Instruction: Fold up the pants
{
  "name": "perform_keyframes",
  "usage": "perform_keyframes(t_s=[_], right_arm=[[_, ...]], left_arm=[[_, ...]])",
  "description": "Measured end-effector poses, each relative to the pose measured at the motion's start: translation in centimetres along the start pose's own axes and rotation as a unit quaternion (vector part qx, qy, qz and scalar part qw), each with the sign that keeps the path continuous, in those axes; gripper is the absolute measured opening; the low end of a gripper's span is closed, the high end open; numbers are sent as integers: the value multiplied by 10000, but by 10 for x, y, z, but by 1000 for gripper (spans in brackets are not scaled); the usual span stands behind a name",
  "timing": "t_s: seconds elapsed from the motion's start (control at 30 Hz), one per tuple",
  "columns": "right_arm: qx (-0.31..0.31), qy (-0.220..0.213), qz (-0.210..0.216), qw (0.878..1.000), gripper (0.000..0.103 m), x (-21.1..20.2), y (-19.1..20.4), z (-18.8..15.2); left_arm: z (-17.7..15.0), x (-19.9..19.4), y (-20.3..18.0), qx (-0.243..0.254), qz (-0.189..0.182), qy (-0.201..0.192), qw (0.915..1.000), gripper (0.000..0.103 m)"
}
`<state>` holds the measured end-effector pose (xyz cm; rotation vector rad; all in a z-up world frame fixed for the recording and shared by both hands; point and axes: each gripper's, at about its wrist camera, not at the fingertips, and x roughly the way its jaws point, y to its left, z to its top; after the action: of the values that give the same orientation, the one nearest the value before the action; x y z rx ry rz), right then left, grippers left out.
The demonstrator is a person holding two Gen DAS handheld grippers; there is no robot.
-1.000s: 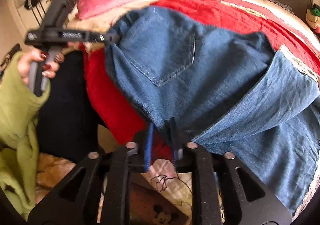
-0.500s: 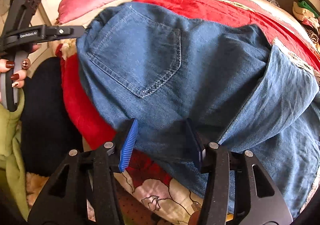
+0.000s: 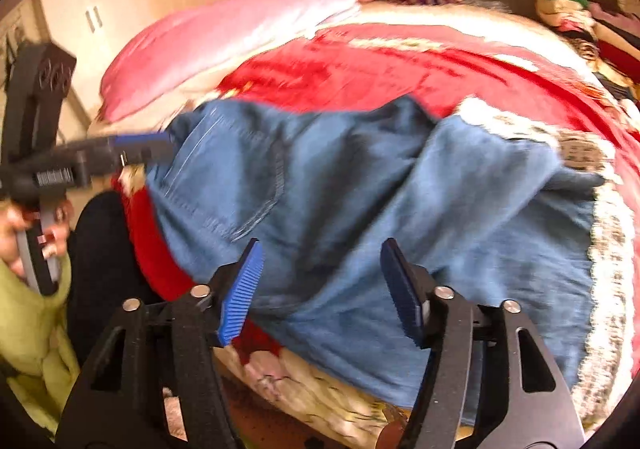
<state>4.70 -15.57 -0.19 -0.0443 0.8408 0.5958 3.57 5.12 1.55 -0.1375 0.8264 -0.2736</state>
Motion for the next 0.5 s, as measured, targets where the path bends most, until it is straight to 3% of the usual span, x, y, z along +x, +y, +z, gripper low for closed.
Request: perform_keyframes(t_s=[0.17, 0.37, 0.5], right_arm=[[202, -241, -289, 9991, 62, -13, -24, 0], [473, -346, -211, 9981, 65, -15, -45, -6], [593, -330, -205, 9975, 67, -13, -57, -9]], left_arm=[[-1, 29, -19, 206, -61, 271, 9994, 55], [-5, 66, -13, 244, 393, 622, 9970, 55], [-4, 80, -9, 254, 476, 640, 9965, 57]])
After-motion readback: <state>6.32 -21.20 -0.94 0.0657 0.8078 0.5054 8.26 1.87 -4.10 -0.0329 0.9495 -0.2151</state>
